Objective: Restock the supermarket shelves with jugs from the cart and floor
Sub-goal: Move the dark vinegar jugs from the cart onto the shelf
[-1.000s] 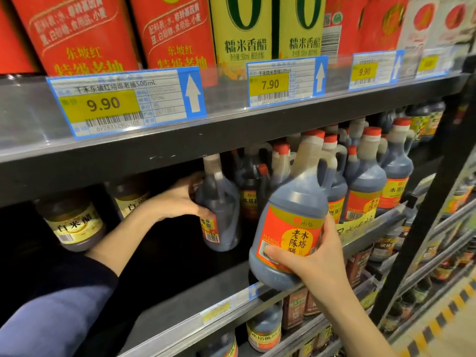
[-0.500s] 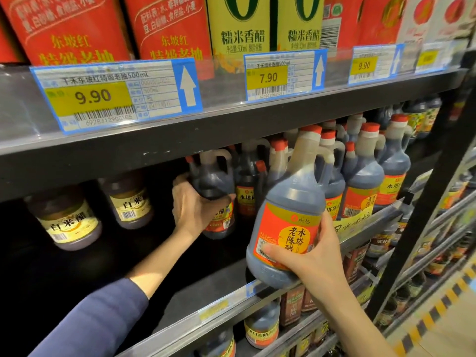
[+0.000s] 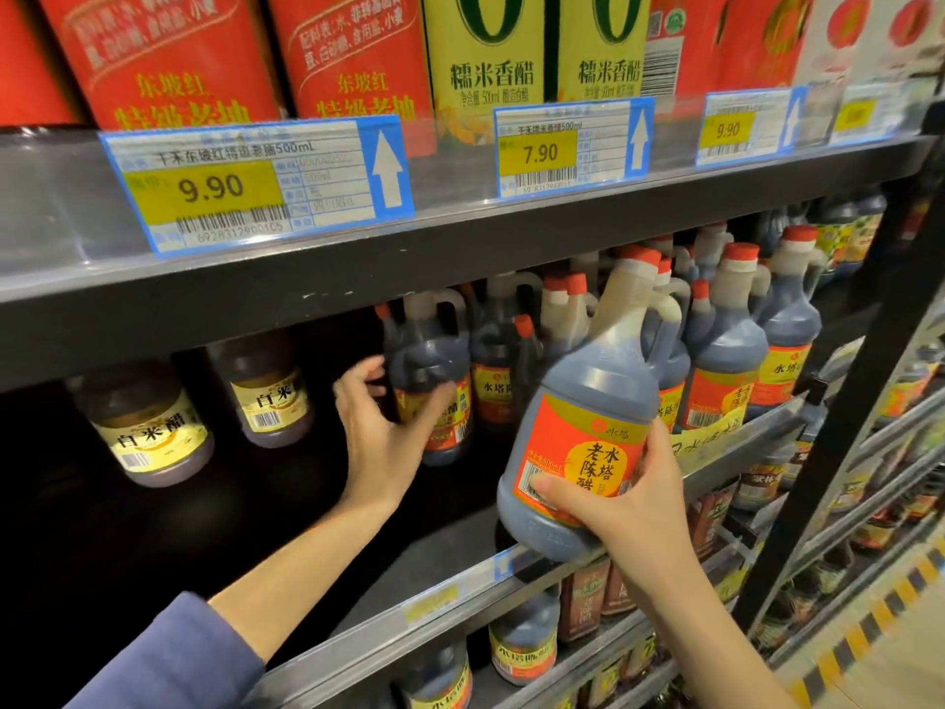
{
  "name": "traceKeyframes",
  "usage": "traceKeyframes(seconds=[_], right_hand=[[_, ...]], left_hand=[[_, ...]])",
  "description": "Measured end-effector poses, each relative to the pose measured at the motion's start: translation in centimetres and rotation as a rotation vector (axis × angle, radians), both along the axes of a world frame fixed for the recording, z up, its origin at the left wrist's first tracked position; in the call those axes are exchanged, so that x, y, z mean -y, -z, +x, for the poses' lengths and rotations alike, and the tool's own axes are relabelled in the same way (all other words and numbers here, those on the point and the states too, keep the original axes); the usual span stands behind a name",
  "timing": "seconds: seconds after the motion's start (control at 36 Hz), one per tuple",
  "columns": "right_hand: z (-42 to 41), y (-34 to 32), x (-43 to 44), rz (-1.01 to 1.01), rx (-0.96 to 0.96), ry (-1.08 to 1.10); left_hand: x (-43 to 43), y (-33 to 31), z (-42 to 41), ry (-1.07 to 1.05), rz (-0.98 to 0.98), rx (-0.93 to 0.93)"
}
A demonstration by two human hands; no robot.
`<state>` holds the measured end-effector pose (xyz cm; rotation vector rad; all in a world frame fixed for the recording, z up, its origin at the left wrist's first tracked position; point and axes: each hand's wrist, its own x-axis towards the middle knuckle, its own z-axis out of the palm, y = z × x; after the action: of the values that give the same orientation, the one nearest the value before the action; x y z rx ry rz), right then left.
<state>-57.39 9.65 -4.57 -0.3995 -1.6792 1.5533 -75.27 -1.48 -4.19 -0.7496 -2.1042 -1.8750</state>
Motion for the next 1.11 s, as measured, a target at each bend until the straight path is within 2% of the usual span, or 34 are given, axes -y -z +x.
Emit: traceKeyframes(seconds=[0.06,0.14,0.19,0.28,0.44,0.75,0.94,1.06,1.11], right_hand=[[0.0,0.1,0.0,0.000,-0.008,0.001],[0.0,0.0,0.2,0.012,-0.020,-0.004],[0.0,0.0,0.2,0.022,-0.026,-0.011],[0.0,-0.1,0.3,0.058,-0.035,-0.002],[0.0,-0.1,0.4,0.079,-0.050,0.009],[-0.3,1.1,2.7,0.113,-0.059,0.027],[-2.9,0.8,3.7,0.193,-0.047,0.039],[-4.3,0.6,3.7,0.267,-0.005,0.012],[-5.0,0.8,3.5,0.299,0.053,0.003]], left_hand=[[1.0,0.1,1.6,0.220,-0.055,0.005],[1.9,-0.2,3.6,0.532,-0.367,0.049],[2.0,-0.5,4.8,0.634,-0.579,-0.025],[1.3,-1.2,6.3,0.719,-0.620,-0.040],[0.1,-0.8,7.6,0.649,-0.514,0.033],[2.3,-2.1,6.6,0.587,-0.588,-0.171],[3.0,-1.9,4.7,0.660,-0.545,-0.153],[3.0,-0.3,2.9,0.529,-0.608,-0.170],[2.9,0.3,2.6,0.453,-0.648,-0.110]])
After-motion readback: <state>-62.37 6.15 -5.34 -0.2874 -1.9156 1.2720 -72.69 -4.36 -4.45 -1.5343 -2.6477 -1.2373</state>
